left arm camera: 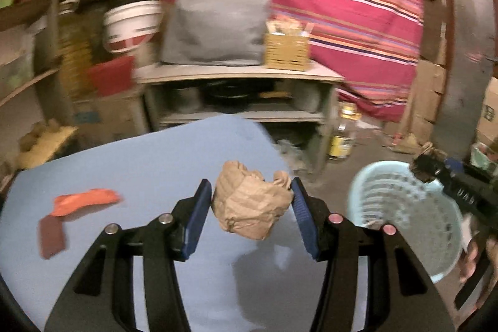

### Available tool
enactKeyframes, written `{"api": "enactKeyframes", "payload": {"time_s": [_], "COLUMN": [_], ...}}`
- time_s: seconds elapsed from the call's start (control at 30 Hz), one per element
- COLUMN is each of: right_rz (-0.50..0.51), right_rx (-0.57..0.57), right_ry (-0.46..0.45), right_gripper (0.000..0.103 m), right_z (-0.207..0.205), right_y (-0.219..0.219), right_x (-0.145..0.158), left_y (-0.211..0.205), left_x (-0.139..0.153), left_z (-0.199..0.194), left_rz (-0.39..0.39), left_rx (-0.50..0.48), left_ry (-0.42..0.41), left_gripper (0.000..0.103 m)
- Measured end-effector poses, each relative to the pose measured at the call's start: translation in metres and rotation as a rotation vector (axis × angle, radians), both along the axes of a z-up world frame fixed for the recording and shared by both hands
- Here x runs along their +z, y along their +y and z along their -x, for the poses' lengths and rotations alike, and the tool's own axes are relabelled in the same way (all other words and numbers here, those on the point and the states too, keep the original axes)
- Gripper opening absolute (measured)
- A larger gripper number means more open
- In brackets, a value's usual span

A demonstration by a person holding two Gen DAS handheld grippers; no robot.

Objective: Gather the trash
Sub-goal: 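Carry both brown papers over the light-blue basket and open both tools, then move both tools back over the table toward the pad and orange bag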

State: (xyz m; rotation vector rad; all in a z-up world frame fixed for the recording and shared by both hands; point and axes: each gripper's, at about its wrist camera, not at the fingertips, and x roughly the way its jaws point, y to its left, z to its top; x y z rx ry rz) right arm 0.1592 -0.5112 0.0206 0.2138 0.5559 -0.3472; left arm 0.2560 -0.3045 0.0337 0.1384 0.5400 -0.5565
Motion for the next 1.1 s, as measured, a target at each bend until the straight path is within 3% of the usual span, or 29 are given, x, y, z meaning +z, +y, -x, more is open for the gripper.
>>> {"api": "enactKeyframes", "payload": {"time_s": [0.27,0.47,0.6,0.77,0.83,0.9,1.0,1.1], "right_rz": [-0.045,-0.077,-0.084,-0.089,-0.085,-0.080,-0.069,-0.107], "right_rx": [-0.098,-0.128,-0.118,-0.096,-0.092,-0.097,-0.109,-0.100], "right_ry": [-0.004,-0.018,-0.025,-0.016,-0.013,-0.016,-0.027,-0.056], "right_gripper": [0.039,0.039,0.039,0.040,0.042,0.069,0.087,0.098], "right_z": [0.053,0.071,0.067,0.056,0.051,0.046,0.039,0.031], "right_y": [-0.061,-0.077,-0.076,-0.069,-0.064,-0.060,-0.052,-0.043], "right_x": [-0.012,-0.015,-0.013,-0.012,-0.011,-0.009,-0.006,-0.004], "left_y": [-0.101,-0.137,-0.142,-0.128,-0.115,-0.104,-0.081,-0.048], "left_x": [-0.011,-0.025,-0.024,-0.012,-0.010,-0.009,-0.009,-0.011], "left_z": [0.031,0.031,0.027,0.028,0.022,0.015,0.007,-0.001], "left_rz": [-0.039,-0.056,-0.037,-0.018,-0.003,0.000,0.000,-0.007], "left_rx": [-0.150,-0.198,-0.194,-0.156,-0.136,-0.119,-0.079,-0.025], "left_ry": [0.030,0.083,0.096,0.046,0.059,0.070,0.075,0.069], "left_gripper": [0.053,0.056,0.075,0.088,0.088,0.088,0.093,0.095]}}
